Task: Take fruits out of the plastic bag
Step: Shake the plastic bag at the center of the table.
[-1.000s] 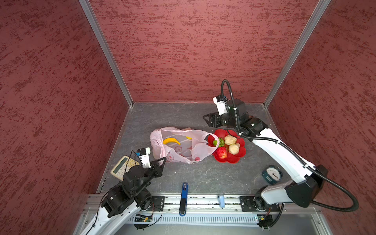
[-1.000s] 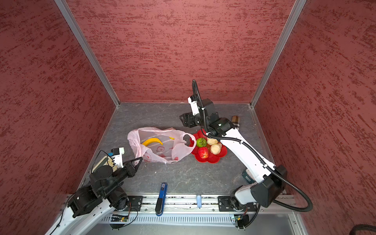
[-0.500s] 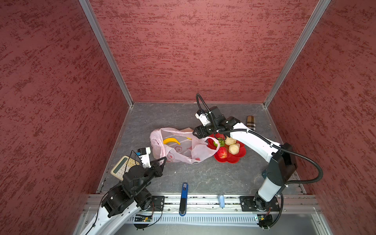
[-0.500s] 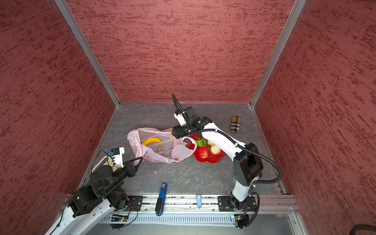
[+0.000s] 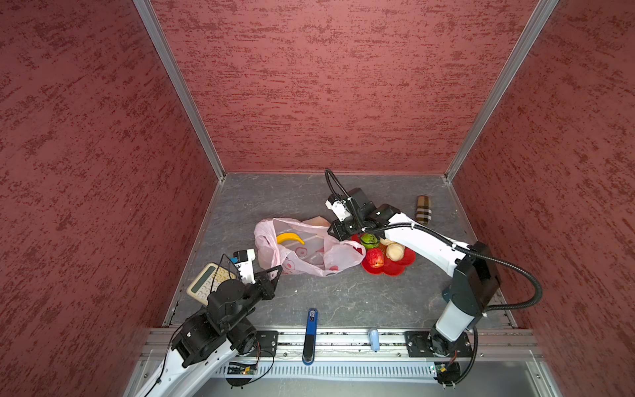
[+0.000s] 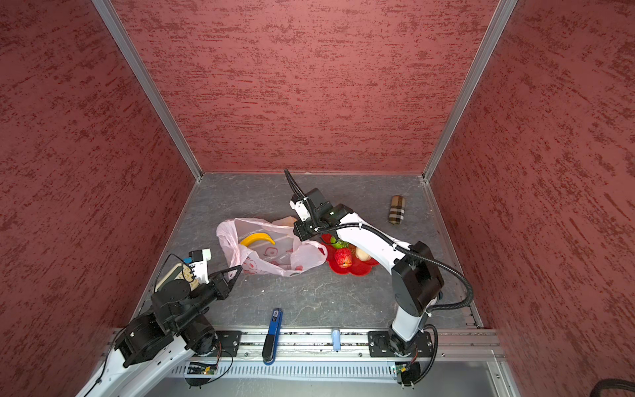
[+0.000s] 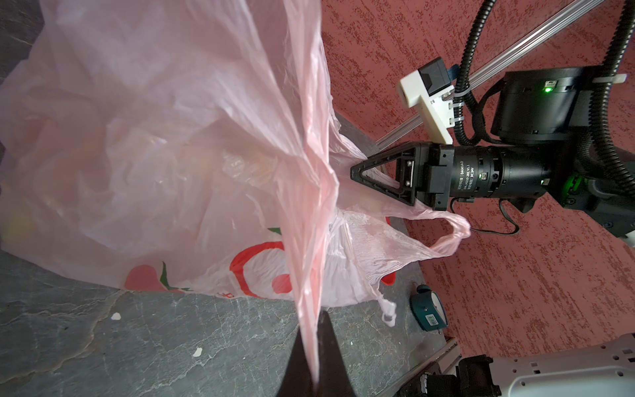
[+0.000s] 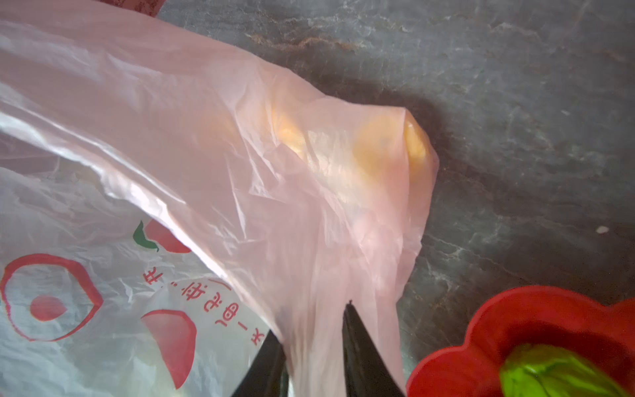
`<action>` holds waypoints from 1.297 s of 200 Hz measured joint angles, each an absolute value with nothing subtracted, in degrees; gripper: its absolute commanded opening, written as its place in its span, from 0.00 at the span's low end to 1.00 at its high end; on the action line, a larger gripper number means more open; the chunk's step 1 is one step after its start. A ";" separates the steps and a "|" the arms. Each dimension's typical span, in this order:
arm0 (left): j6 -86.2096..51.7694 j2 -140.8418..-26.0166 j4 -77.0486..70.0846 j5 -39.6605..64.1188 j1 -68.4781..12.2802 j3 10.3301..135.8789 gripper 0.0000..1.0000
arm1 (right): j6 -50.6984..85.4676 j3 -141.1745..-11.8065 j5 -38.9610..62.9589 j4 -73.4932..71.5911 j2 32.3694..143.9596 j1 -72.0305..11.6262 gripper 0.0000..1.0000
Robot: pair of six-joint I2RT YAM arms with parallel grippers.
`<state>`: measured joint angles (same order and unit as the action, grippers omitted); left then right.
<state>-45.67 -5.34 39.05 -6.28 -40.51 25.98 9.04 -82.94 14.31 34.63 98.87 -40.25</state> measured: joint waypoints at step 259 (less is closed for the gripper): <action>-46.63 -1.10 43.90 -6.52 -40.84 25.98 0.00 | 8.60 -91.42 16.91 40.56 97.01 -46.13 0.01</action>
<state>-46.63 -1.10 43.90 -6.52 -40.84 25.98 8.60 -91.42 16.91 40.56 97.01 -46.13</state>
